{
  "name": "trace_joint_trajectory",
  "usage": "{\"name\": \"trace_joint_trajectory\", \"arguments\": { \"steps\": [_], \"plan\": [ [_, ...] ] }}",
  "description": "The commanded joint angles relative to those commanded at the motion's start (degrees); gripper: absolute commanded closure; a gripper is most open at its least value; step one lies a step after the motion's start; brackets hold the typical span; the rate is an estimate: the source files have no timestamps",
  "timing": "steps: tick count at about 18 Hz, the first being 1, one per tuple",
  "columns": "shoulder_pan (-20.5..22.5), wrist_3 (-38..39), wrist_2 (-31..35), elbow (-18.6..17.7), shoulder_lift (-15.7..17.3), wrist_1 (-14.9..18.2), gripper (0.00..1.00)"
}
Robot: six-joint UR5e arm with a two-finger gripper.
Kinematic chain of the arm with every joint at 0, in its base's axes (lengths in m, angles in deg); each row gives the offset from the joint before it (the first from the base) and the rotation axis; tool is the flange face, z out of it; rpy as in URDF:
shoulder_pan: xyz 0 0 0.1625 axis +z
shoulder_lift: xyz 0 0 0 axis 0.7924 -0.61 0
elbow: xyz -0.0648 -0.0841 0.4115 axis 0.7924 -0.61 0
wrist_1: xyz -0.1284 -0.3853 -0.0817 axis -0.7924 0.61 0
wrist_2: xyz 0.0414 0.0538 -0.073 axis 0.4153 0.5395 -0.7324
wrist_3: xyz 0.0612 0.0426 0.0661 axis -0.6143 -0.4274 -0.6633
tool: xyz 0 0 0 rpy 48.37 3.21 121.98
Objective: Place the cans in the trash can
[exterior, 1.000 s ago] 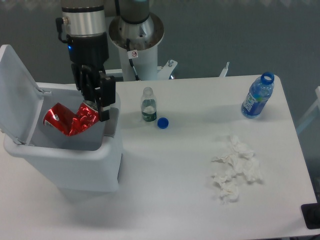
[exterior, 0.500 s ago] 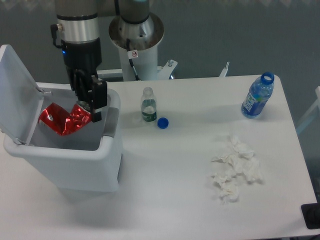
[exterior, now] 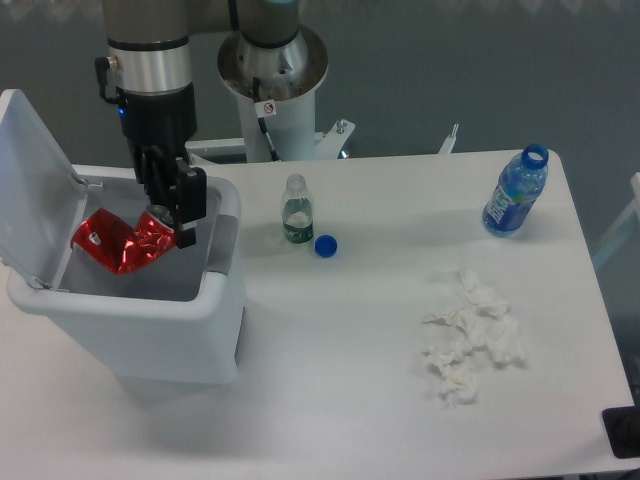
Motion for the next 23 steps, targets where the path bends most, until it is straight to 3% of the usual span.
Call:
{"name": "trace_joint_trajectory", "arguments": {
  "steps": [7, 17, 23],
  "plan": [
    [1.4, 0.2, 0.2, 2.0, 0.2, -0.1, 0.0],
    [15.8, 2.4, 0.3, 2.1, -0.2, -0.5, 0.0],
    [19.0, 2.0, 2.0, 5.4, -6.2, -0.7, 0.0]
  ]
}}
